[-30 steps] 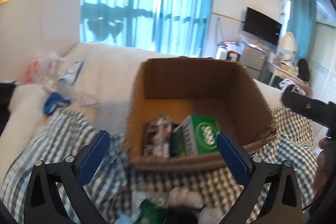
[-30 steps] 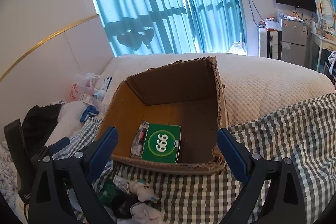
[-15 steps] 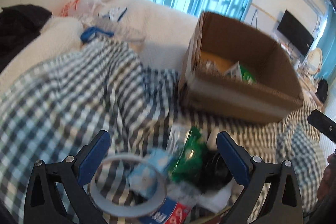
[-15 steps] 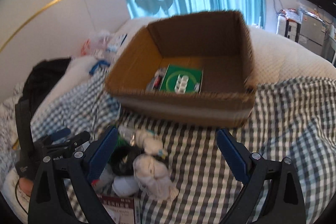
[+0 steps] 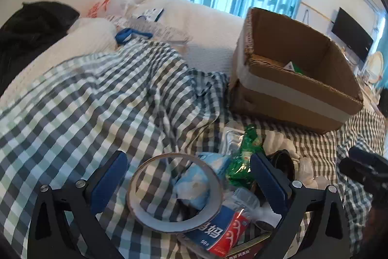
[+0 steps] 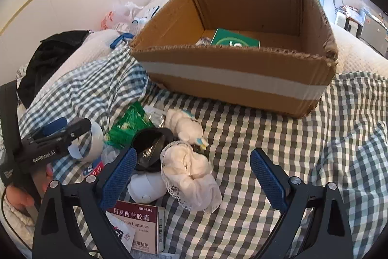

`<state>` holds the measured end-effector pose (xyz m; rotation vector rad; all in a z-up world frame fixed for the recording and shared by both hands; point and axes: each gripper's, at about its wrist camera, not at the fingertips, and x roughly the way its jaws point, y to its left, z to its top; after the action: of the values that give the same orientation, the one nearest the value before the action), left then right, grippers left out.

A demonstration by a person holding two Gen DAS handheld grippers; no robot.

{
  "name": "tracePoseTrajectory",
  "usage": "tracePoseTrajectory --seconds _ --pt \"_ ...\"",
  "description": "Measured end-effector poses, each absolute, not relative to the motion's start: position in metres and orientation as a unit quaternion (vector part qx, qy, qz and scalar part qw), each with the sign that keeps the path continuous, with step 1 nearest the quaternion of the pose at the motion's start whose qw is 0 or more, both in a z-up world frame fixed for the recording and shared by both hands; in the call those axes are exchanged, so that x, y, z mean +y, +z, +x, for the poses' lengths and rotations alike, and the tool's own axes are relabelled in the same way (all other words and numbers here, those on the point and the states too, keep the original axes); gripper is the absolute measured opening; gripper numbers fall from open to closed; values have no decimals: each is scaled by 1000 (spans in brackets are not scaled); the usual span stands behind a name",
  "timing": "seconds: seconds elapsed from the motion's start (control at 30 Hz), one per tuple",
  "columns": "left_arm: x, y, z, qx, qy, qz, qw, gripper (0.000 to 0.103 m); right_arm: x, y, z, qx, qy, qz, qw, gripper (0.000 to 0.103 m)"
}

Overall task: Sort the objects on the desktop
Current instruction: 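Grasp the white lace cloth with the right tool, then grasp the brown tape roll with the left tool while the right tool holds the cloth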

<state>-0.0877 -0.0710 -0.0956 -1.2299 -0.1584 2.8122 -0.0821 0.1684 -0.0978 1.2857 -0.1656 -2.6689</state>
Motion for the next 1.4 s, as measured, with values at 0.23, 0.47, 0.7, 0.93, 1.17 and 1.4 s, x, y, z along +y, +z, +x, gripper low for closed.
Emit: tracePoseTrajectory --seconds 0.23,0.47,0.7,0.93,1.17,1.4 --pt "-78 -107 -82 -60 904 -423 29 103 161 -115 -84 -42 -887 450 92 95" --pt "-67 -117 -80 -36 900 -433 39 103 155 -131 -85 -29 -877 470 94 95" --pt "-59 -131 -87 -3 893 -450 26 103 152 -144 -88 -21 -867 490 88 93" --pt "-63 -130 -86 -15 895 -444 29 103 161 -153 -91 -39 -860 505 67 80" --pt "-67 -126 -84 -27 898 -439 24 96 164 -168 -95 -47 -845 530 60 57" --pt "-78 -119 -83 -62 901 -429 21 89 168 -165 -95 -59 -845 529 59 35"
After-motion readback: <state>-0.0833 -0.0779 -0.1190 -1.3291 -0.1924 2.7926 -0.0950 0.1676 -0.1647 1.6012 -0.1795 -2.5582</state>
